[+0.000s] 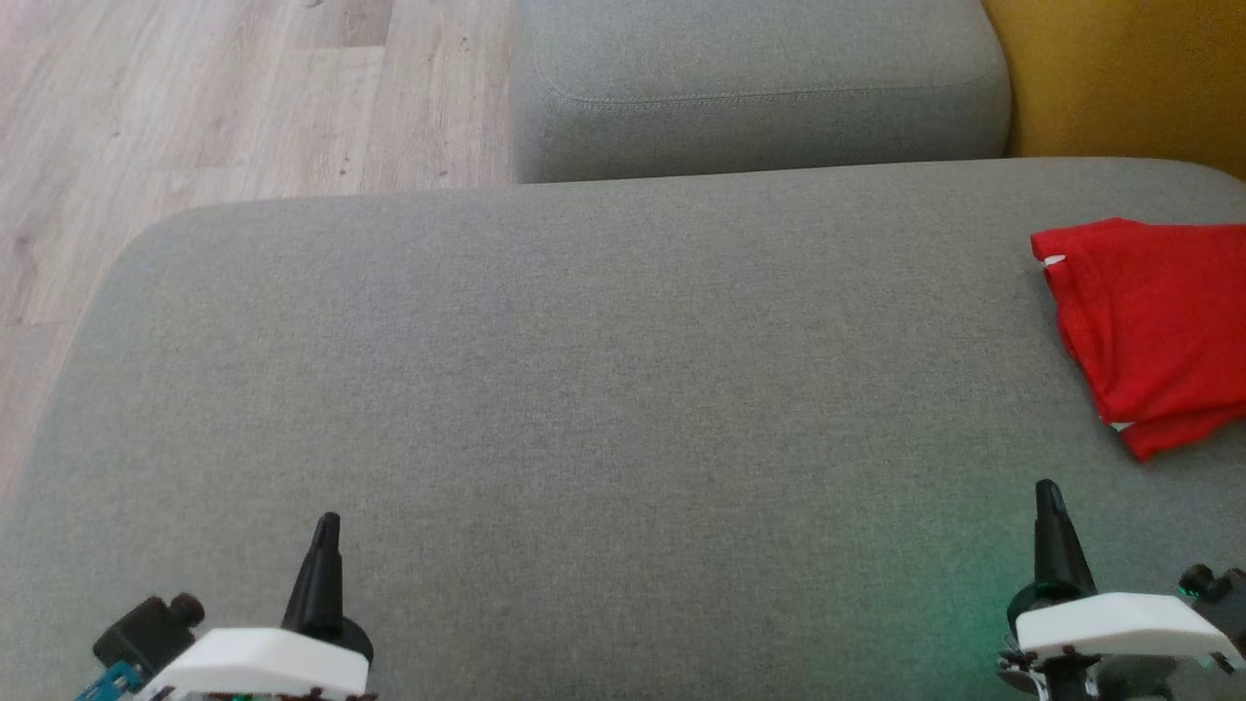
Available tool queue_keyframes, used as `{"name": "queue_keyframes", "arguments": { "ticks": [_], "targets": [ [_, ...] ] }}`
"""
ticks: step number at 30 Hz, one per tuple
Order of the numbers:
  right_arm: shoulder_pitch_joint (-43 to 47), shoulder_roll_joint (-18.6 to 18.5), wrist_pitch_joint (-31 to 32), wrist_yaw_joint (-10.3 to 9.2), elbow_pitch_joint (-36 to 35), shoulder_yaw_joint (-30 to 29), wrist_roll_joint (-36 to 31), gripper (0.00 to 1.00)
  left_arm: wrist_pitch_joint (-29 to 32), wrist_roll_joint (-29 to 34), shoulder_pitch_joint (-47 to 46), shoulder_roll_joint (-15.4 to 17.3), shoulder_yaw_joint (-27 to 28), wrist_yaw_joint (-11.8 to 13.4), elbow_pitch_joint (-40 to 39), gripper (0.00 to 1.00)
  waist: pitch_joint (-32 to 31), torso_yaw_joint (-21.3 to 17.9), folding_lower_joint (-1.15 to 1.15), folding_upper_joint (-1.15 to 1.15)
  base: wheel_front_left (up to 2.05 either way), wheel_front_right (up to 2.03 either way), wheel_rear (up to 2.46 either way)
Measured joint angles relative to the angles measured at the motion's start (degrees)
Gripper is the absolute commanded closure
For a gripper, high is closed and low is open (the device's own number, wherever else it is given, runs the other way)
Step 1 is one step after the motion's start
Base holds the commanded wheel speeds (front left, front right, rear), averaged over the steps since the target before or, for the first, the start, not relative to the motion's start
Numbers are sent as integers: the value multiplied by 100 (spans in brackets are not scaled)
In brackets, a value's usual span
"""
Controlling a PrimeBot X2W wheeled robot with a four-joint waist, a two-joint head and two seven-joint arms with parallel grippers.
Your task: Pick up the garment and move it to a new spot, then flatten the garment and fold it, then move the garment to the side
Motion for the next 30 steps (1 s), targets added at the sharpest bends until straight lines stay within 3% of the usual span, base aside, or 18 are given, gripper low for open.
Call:
{"name": "queue_keyframes", "arguments": {
  "ticks": [30],
  "targets": [
    [-328,-2,487,0,-2,-280,1974,100,458,-2014,-471,5,358,-186,286,100,116,-60,0,0,0,0,0]
  ]
}}
